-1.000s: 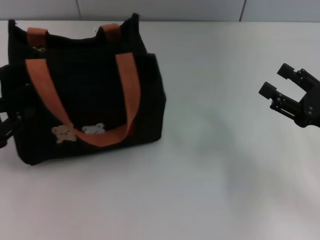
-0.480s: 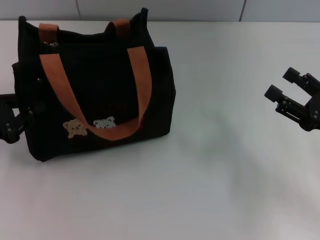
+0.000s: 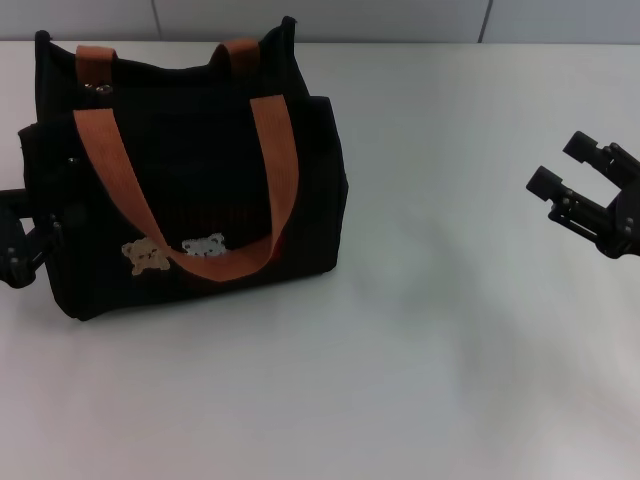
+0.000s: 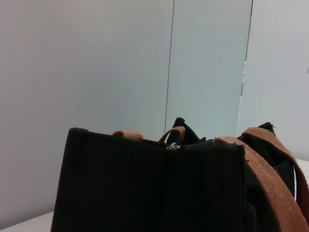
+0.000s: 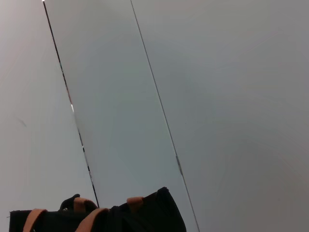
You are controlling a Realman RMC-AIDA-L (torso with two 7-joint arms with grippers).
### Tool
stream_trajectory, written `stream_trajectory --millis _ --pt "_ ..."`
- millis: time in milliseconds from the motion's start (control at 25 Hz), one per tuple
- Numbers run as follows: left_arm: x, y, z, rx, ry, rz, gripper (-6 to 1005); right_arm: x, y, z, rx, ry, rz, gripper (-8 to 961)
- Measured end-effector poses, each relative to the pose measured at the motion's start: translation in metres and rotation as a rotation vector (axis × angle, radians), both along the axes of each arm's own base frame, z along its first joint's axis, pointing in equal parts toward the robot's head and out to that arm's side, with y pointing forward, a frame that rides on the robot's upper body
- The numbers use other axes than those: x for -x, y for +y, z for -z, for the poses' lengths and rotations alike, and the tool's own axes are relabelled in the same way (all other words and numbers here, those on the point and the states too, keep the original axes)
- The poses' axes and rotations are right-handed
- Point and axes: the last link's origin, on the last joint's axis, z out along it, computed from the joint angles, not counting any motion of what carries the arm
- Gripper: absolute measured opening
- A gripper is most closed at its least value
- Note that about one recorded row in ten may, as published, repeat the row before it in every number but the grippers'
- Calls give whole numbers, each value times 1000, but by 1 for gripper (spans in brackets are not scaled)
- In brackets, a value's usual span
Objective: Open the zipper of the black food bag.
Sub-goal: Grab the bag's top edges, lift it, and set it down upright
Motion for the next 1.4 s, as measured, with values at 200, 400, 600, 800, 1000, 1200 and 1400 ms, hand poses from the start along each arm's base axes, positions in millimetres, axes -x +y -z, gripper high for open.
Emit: stream_trajectory --millis 200,400,600,800,1000,1200,1400 --pt "0 0 -1 -5 -1 -2 97 0 0 0 0 0 -1 831" --pt "-1 1 -1 -6 -13 -2 97 -1 0 0 -1 0 3 831" --pt "-1 4 -3 -18 -23 -17 98 0 1 -1 -10 4 6 831" --pt "-4 5 -3 -17 -43 -18 98 2 4 -2 -11 4 -3 830" --pt "-4 6 -3 -19 -40 -21 97 3 5 -1 -11 5 -5 830" --pt "-2 7 -8 -39 -21 -25 98 3 4 -2 -11 5 -5 830" --pt "-16 18 -49 -83 9 15 91 3 5 -2 -13 12 -3 830"
